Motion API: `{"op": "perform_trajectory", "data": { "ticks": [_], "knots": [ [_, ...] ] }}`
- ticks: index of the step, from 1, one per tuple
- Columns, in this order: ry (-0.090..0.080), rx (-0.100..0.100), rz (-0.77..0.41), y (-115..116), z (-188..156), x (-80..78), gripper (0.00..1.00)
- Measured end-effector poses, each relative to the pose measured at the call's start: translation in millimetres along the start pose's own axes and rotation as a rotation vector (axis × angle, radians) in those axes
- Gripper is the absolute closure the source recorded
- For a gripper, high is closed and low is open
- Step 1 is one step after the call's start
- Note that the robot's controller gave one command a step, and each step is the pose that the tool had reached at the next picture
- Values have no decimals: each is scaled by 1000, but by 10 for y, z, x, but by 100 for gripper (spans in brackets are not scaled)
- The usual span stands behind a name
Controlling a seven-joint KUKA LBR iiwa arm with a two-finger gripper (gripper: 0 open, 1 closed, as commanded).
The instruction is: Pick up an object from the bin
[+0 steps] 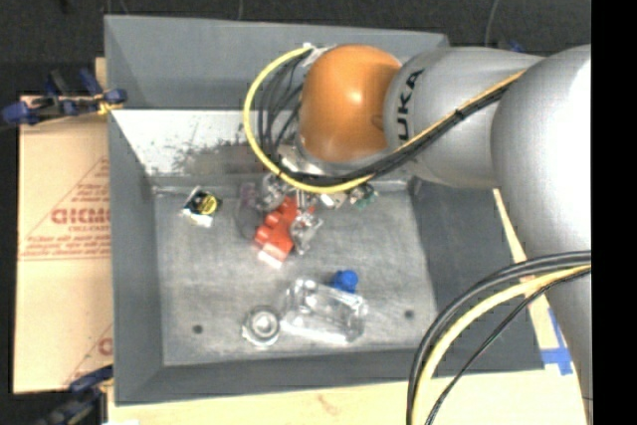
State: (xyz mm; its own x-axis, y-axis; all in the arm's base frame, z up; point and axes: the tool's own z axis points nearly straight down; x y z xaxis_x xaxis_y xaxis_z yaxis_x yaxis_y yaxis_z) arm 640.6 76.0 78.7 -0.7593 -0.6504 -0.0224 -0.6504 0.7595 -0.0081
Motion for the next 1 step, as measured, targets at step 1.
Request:
{"op": "perform_trajectory", "data": {
  "ticks": [1],
  "knots": [
    [12, 0, 20, 71, -1353, 50, 100]
  ]
}}
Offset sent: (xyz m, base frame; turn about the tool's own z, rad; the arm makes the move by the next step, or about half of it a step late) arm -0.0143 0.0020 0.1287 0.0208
